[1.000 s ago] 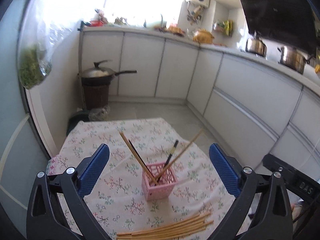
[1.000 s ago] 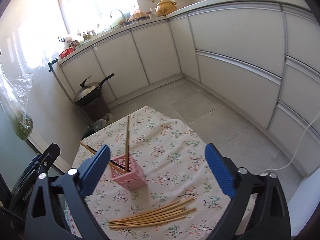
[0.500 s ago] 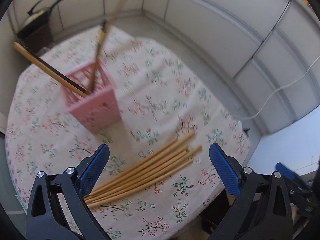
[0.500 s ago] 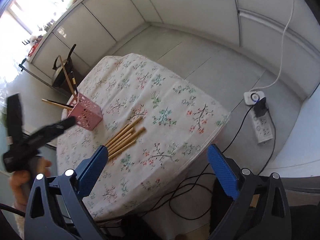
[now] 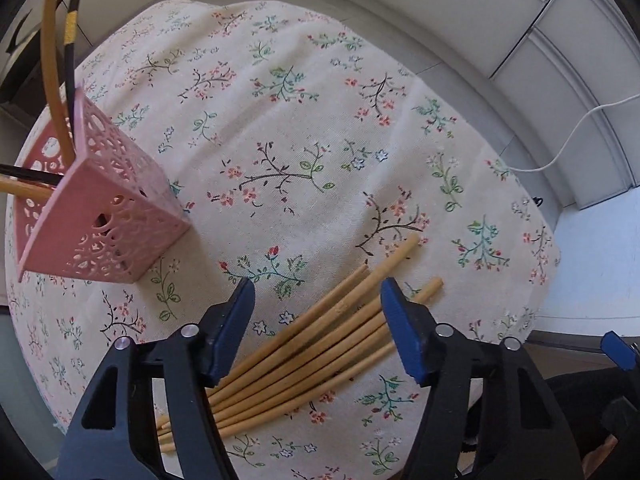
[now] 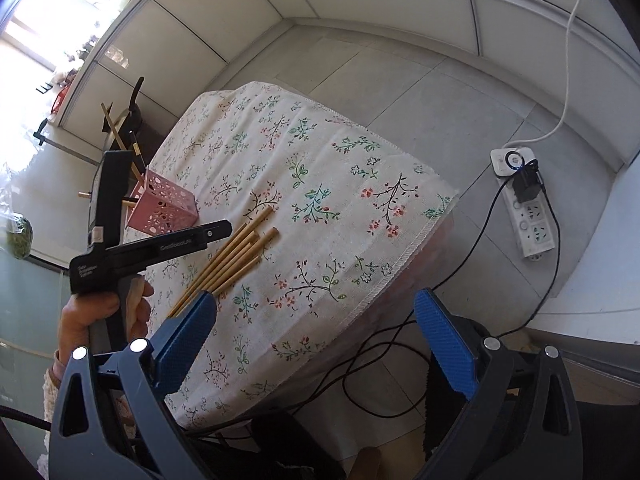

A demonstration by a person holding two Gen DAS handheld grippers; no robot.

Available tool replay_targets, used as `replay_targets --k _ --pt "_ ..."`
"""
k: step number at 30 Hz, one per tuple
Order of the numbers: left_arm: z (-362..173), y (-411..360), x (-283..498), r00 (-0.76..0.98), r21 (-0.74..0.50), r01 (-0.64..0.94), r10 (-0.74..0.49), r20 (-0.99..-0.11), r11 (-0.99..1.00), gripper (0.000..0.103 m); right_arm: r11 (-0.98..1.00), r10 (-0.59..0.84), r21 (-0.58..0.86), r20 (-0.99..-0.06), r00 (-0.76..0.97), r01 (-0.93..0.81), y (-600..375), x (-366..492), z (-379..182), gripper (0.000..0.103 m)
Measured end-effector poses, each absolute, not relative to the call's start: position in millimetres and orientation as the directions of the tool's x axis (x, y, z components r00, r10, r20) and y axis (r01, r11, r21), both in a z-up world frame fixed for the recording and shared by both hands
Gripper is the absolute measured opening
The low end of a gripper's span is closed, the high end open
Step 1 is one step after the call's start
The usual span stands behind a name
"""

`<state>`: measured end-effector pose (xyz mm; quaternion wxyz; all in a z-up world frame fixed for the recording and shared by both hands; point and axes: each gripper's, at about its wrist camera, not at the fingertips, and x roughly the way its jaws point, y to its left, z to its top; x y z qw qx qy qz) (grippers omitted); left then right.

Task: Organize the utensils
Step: 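Move the left tool to the bamboo chopsticks and grasp another, then lift the bamboo chopstick with the left tool over the pink holder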

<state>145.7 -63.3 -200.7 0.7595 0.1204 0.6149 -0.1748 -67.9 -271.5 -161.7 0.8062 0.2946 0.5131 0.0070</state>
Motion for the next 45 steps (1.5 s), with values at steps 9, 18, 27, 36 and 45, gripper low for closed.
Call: replay_targets --k 9,18,27,36,45 --pt "-219.0 -64.1 162.6 0.163 -0.01 0.422 -0.087 -0.983 0.906 0.041 0.827 0.334 0.482 -0.835 0.437 0.289 -264.7 -63.0 -169.8 0.096" --pt "-228.0 -78.1 161.7 0.2 0.073 0.486 -0.029 -0.979 0.871 0.031 0.816 0.348 0.487 -0.845 0.407 0.312 -266.3 -60.6 -178.1 0.096" --pt "-219.4 -58.6 157.1 0.238 0.029 0.469 -0.094 -0.967 0.882 0.015 0.789 0.352 0.481 -0.864 0.36 0.383 -261.9 -49.7 -193.4 0.096" --pt "-155.8 -29.2 114.3 0.361 -0.003 0.471 -0.195 -0.912 0.882 0.01 0.718 0.404 0.504 -0.863 0.303 0.479 -243.8 -17.2 -206.7 0.096" --pt "-81.5 13.6 50.5 0.513 -0.037 0.442 -0.286 -0.81 0.896 0.009 0.712 0.447 0.499 -0.865 0.229 0.494 -195.0 30.5 -222.6 0.044"
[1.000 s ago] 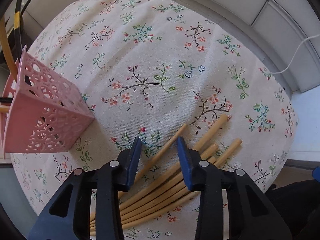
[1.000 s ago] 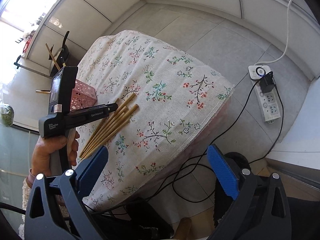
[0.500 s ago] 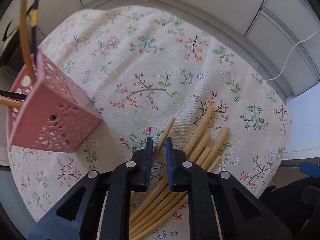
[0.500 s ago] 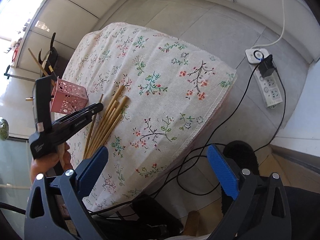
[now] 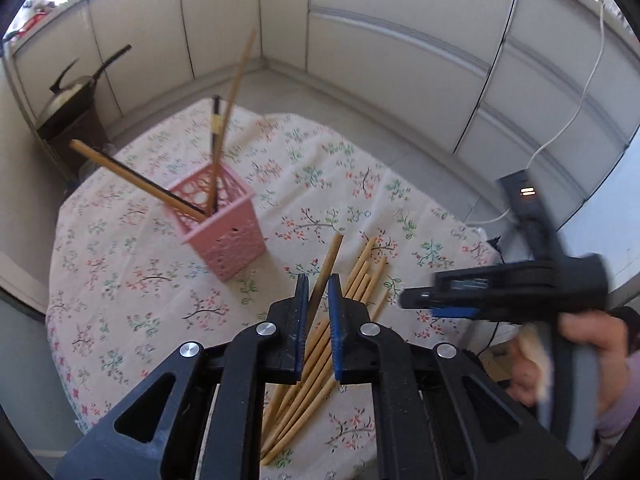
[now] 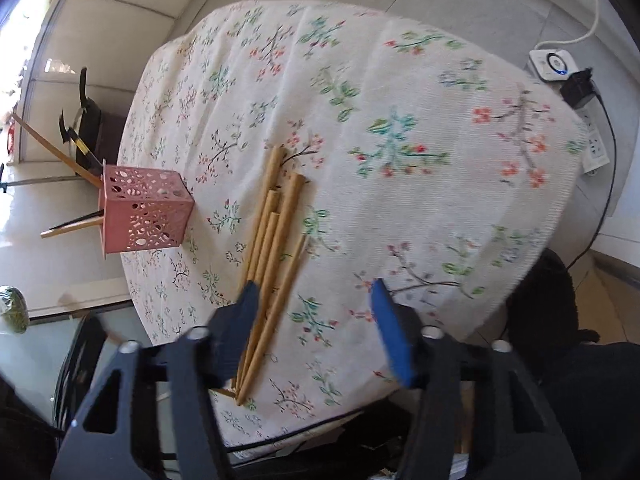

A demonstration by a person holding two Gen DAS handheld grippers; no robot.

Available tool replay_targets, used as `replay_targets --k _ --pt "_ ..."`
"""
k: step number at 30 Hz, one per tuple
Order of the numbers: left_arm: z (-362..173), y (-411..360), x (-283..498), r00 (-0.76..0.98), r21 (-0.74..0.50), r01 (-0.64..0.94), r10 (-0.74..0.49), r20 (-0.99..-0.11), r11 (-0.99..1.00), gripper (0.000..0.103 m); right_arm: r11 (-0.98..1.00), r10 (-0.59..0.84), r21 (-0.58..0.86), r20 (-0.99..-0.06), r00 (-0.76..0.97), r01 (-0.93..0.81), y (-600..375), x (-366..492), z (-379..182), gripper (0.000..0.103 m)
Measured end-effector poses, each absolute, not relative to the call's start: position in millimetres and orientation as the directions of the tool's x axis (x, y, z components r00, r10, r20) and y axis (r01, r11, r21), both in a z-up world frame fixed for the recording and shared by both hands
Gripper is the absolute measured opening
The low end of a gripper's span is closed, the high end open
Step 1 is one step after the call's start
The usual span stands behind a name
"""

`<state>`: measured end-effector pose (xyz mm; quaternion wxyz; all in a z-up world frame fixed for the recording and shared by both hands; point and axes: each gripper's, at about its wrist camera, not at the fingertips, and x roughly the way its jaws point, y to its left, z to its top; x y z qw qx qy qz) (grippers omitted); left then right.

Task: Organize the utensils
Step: 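Lift the bamboo chopstick with the left tool over the pink holder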

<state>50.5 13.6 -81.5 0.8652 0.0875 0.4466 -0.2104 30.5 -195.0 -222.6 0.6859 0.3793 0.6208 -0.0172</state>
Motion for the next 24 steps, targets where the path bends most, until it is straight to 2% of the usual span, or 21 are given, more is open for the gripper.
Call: replay_targets --k 4,8,10,20,24 --pt "-63.6 33.6 37.8 0.58 -0.006 0.407 -0.264 -0.771 0.913 0.006 0.738 0.395 0.453 -0.891 0.224 0.5 -175.2 43.5 -227.0 0.029" --pt "-46.4 52.9 33.4 0.615 -0.027 0.382 -0.276 -0.739 0.924 0.005 0.76 0.351 0.415 -0.91 0.221 0.501 -161.8 51.0 -230.1 0.023" --pt "-41.0 56.0 32.2 0.624 -0.043 0.384 -0.293 -0.724 0.922 0.005 0.774 0.331 0.388 -0.922 0.202 0.5 -156.6 54.5 -235.2 0.017" --pt "-33.3 60.5 28.2 0.647 -0.061 0.387 -0.318 -0.693 0.92 0.005 0.802 0.277 0.327 -0.945 0.174 0.501 -142.4 68.9 -243.4 0.015" --pt "-30.2 62.1 26.4 0.657 -0.061 0.38 -0.315 -0.685 0.923 0.005 0.789 0.305 0.372 -0.928 0.214 0.489 -148.4 68.2 -245.6 0.007"
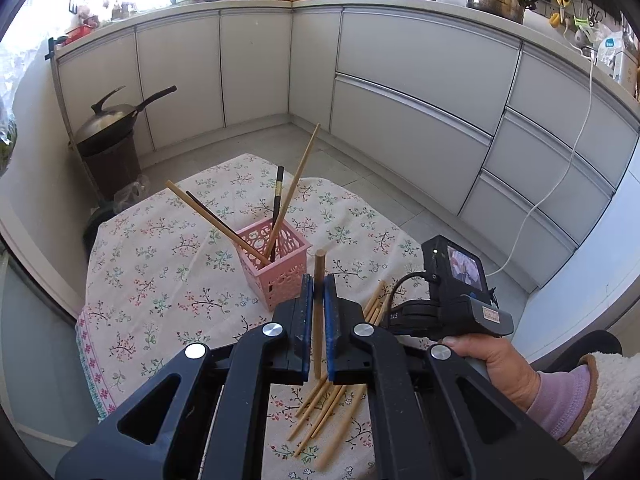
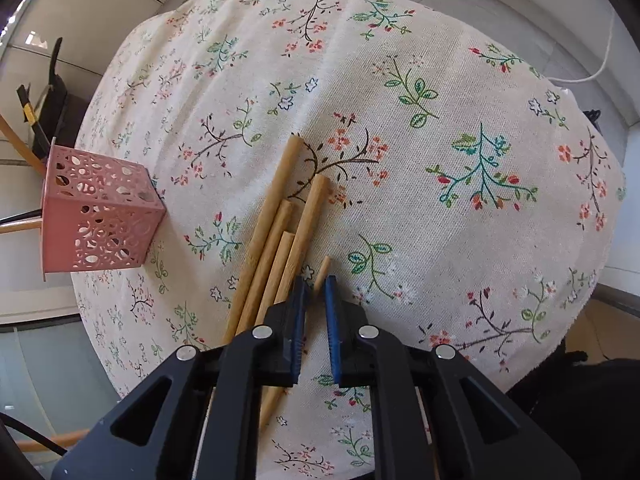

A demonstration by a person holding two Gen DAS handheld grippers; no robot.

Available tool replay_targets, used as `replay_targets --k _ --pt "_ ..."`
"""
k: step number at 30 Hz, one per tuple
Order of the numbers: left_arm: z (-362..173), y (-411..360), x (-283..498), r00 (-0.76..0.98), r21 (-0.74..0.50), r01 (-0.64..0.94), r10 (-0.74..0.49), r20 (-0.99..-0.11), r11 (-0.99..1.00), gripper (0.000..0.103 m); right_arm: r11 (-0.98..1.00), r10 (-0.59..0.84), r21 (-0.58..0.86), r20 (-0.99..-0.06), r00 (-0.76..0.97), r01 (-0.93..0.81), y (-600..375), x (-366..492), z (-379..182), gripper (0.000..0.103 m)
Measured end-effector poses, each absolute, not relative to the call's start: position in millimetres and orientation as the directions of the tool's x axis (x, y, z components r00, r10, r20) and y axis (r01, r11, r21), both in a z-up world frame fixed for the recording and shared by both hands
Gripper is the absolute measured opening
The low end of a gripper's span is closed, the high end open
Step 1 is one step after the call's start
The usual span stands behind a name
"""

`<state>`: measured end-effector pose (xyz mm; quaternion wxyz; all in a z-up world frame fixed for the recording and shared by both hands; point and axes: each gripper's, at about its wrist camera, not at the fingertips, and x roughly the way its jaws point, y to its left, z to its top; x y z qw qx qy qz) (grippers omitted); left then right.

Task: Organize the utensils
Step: 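Lift the bamboo chopstick with the left tool over the pink holder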

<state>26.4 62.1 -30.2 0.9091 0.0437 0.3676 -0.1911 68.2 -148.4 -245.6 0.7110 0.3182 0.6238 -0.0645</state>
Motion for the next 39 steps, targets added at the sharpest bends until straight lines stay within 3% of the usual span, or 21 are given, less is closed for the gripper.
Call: replay_targets --k 8,20,29,39 --pt "-19.1 68.5 23.6 0.695 -0.09 0.343 -0.317 -0.646 0.935 0.005 0.824 0.285 0.429 -0.879 0.384 0.371 -174.5 37.2 -189.9 0.005" --pt "-4.2 89.1 21.4 0.779 -0.158 0.222 -0.273 -0.565 0.962 0.005 0.802 0.355 0.574 -0.678 0.644 0.162 -203.1 -4.8 -72.8 0.005" --pt "36.5 88.7 24.9 0.87 -0.179 0.18 -0.241 -0.431 0.967 0.005 0.768 0.367 0.633 -0.562 0.741 0.1 -219.8 1.4 -15.1 0.005" --pt "76.6 103.0 55.6 0.93 -0.242 0.082 -0.161 -0.33 0.967 0.005 0.762 0.37 0.645 -0.501 0.782 0.053 -225.8 18.6 22.3 0.005"
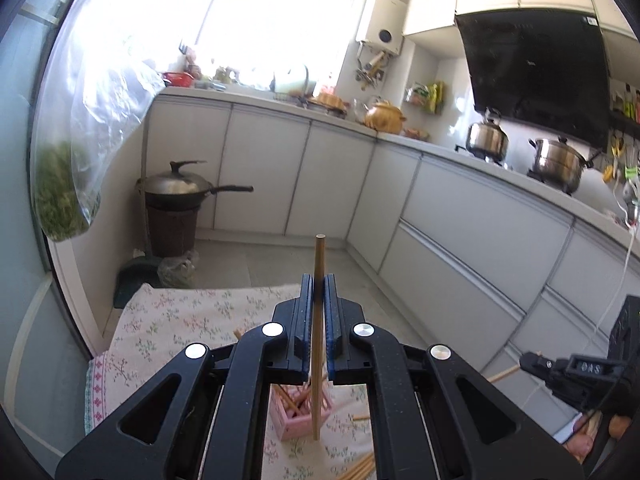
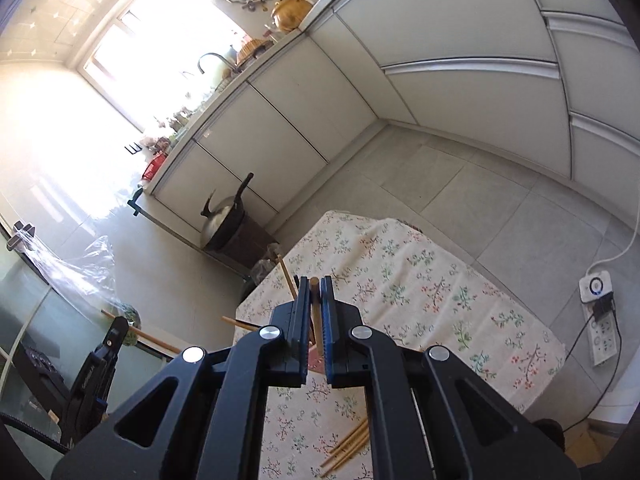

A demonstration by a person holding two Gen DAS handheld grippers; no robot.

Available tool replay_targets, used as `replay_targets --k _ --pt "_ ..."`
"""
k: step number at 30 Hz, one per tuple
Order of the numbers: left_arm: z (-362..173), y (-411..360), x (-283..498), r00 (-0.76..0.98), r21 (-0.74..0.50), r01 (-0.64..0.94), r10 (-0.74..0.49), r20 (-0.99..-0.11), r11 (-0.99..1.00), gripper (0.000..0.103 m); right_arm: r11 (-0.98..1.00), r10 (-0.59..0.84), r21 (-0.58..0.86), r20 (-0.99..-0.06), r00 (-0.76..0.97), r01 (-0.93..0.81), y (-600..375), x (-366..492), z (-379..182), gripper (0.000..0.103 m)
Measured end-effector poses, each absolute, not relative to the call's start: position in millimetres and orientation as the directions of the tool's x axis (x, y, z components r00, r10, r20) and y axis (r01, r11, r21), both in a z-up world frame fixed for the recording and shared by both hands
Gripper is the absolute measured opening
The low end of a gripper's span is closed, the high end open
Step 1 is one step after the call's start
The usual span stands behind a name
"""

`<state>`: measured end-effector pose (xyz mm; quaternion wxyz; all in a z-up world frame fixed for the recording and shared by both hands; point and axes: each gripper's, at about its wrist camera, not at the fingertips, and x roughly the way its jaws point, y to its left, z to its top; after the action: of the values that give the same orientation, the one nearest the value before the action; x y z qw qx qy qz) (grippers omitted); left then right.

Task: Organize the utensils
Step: 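Lift the bamboo chopstick with the left tool over the pink holder, then lower the bamboo chopstick into the pink holder and open the left tool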

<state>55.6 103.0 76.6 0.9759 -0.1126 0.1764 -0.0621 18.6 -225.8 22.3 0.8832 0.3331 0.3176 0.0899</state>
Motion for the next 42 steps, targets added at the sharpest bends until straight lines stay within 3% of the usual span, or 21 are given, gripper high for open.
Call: replay_targets --k 9,14,16,19,24,35,38,42 --pt "61.8 108.7 89.9 0.932 -0.259 0.027 -0.118 -0.344 0.966 0.005 0.792 0.362 0.61 -0.504 0.784 0.026 -211.6 37.8 38.5 0.005" --pt "19.1 112.7 112.6 0.898 -0.276 -0.026 -0.099 -0.428 0.961 0.006 0.807 0.365 0.591 -0.521 0.771 0.017 -199.9 49.4 40.5 0.005" --pt "7.2 121.4 113.2 0.881 -0.316 -0.047 -0.11 -0.46 0.947 0.011 0.815 0.369 0.579 -0.532 0.762 0.01 -193.1 53.4 41.2 0.005" --pt "19.9 135.9 97.9 0.906 -0.349 -0.074 -0.083 -0.415 0.934 0.022 0.82 0.368 0.572 -0.535 0.76 0.005 -186.7 55.9 42.1 0.005" --pt "53.2 157.4 66.6 0.95 -0.374 -0.091 -0.032 -0.309 0.923 0.025 0.831 0.367 0.556 -0.545 0.754 -0.003 -174.7 61.6 45.8 0.005" --pt "64.6 168.6 58.4 0.951 -0.401 -0.089 -0.042 -0.306 0.912 0.029 0.889 0.334 0.457 -0.607 0.721 -0.027 -128.5 105.7 45.9 0.006" --pt "60.1 160.6 66.6 0.936 -0.386 -0.069 -0.075 -0.344 0.92 0.03 0.886 0.353 0.463 -0.626 0.695 -0.032 -117.6 128.5 34.7 0.01" --pt "59.1 140.6 66.2 0.934 -0.329 -0.032 -0.089 -0.345 0.944 0.036 0.885 0.339 0.465 -0.583 0.738 -0.039 -119.9 117.7 36.1 0.026"
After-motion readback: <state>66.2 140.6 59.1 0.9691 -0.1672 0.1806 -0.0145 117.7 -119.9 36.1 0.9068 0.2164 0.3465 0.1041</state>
